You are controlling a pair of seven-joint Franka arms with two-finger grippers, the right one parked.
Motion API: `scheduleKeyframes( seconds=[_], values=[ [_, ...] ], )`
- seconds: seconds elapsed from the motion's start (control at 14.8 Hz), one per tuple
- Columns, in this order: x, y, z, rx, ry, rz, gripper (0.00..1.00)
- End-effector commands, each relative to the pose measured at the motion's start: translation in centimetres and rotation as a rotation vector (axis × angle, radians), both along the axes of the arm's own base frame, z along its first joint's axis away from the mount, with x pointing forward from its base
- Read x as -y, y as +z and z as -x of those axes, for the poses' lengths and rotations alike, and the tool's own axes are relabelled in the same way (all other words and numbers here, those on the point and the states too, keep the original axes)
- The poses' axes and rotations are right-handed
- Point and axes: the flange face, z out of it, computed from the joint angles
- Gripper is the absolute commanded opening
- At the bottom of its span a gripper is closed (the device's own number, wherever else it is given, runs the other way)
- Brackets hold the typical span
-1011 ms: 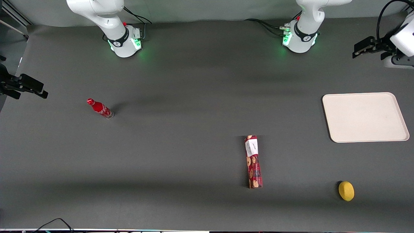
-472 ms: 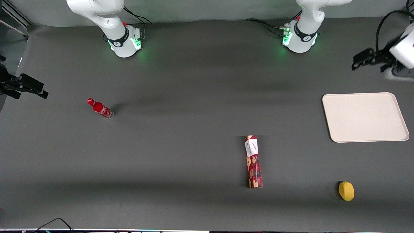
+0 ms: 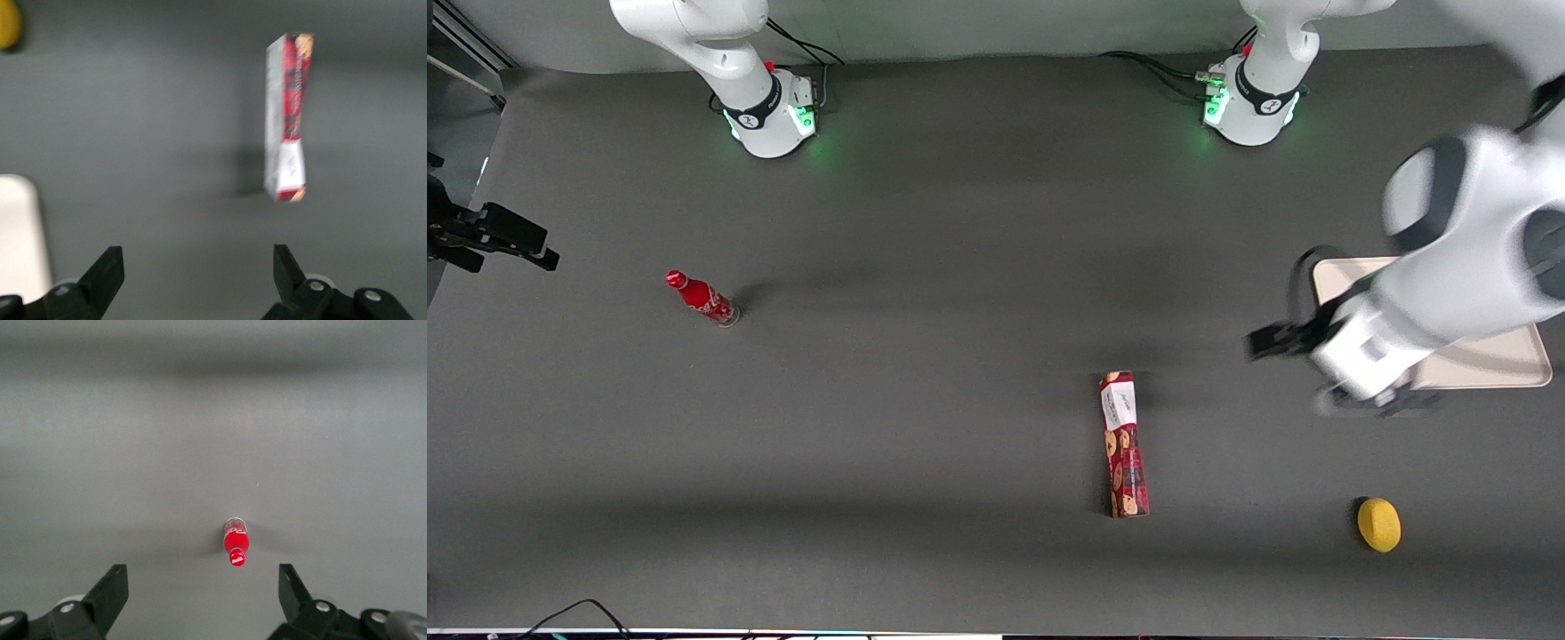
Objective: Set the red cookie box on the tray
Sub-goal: 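Lower the open left gripper over the red plaid cookie box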
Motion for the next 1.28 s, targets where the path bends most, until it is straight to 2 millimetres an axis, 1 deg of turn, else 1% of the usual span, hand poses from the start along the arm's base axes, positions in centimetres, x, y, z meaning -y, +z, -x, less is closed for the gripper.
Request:
scheduleKeyframes(
  seconds=[0.0, 0.13, 0.2, 0.27, 0.34, 0.47, 0.54, 0.61, 0.88, 0.94, 1.01, 1.08, 1.15, 1.21],
  values=[
    [6.0, -6.8, -2.9, 0.045, 0.100, 0.022, 1.00],
    [9.1, -13.1, -3.4, 0.024, 0.194, 0.039, 1.00],
    [9.9, -15.2, -3.6, 0.022, 0.237, 0.054, 1.00],
    [10.3, -16.6, -3.7, 0.030, 0.259, 0.068, 1.00],
    [11.3, -17.5, -3.5, 0.034, 0.266, 0.078, 1.00],
    [12.3, -20.0, -3.4, 0.041, 0.280, 0.095, 1.00],
    [13.1, -21.0, -3.2, 0.053, 0.278, 0.104, 1.00],
    [13.4, -22.3, -2.8, 0.045, 0.271, 0.099, 1.00],
    [14.4, -24.7, -1.6, 0.046, 0.251, 0.076, 1.00],
    [14.4, -25.5, -1.3, 0.039, 0.251, 0.067, 0.93],
    [14.3, -26.1, -1.1, 0.034, 0.255, 0.057, 0.67],
    [14.6, -26.6, -0.8, 0.035, 0.248, 0.039, 0.27],
    [14.5, -26.9, -0.8, 0.035, 0.254, 0.030, 0.00],
    [14.2, -26.8, -0.9, 0.036, 0.263, 0.029, 0.00]
  ],
)
